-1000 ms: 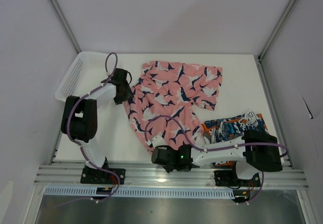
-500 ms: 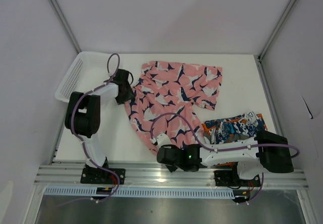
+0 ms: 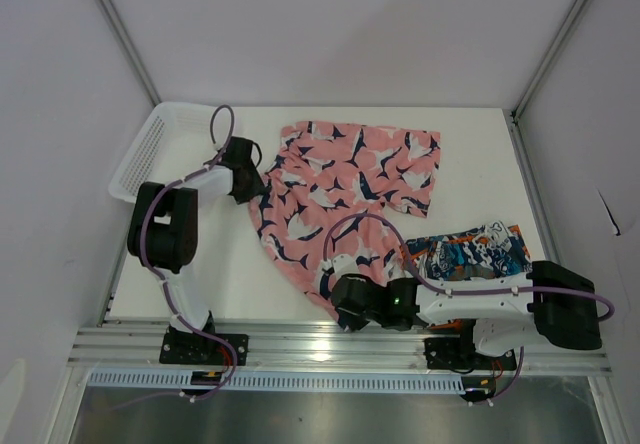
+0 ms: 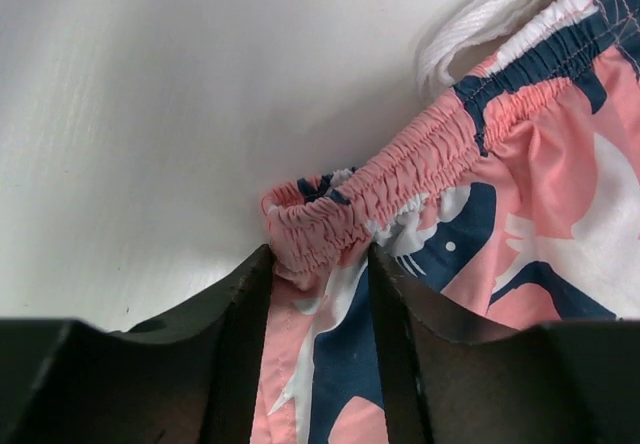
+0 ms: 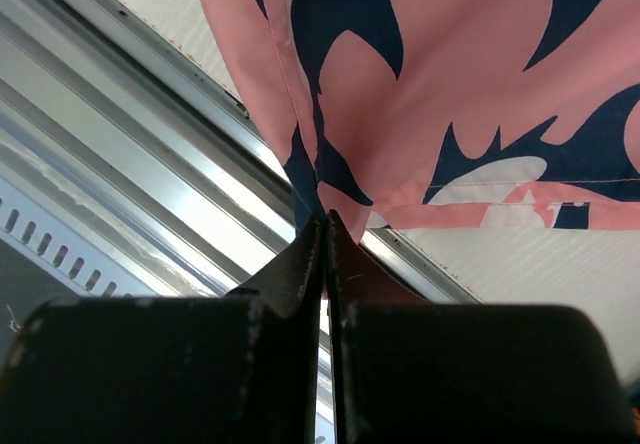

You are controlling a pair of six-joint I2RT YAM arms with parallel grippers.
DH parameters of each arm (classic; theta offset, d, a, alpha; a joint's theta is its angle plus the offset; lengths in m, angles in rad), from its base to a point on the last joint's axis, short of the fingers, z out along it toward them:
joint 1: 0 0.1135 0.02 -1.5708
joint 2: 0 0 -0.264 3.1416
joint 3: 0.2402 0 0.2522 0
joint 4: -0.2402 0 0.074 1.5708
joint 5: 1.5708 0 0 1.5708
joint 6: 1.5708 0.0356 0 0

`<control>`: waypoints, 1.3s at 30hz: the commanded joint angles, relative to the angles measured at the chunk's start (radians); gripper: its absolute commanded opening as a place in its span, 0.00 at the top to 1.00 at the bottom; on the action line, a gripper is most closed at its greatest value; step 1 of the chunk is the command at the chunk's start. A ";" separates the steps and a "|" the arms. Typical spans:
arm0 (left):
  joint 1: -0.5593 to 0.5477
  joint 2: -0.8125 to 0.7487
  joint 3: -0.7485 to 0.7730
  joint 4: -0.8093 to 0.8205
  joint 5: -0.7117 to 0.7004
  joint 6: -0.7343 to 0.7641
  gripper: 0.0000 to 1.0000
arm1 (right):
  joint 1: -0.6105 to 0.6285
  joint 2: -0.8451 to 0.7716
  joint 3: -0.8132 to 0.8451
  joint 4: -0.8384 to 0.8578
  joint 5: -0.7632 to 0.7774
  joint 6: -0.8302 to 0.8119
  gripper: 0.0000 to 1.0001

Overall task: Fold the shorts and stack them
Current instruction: Fold the shorts

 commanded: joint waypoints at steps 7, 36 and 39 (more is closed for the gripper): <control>0.023 0.048 0.039 -0.010 0.035 -0.022 0.83 | 0.006 -0.032 0.001 0.043 -0.007 -0.002 1.00; 0.095 -0.379 -0.100 -0.319 -0.080 -0.108 1.00 | 0.220 -0.075 0.314 -0.302 0.214 -0.195 1.00; 0.115 -0.409 -0.057 -0.409 -0.113 -0.163 1.00 | 0.106 -0.133 0.328 -0.323 0.186 -0.272 1.00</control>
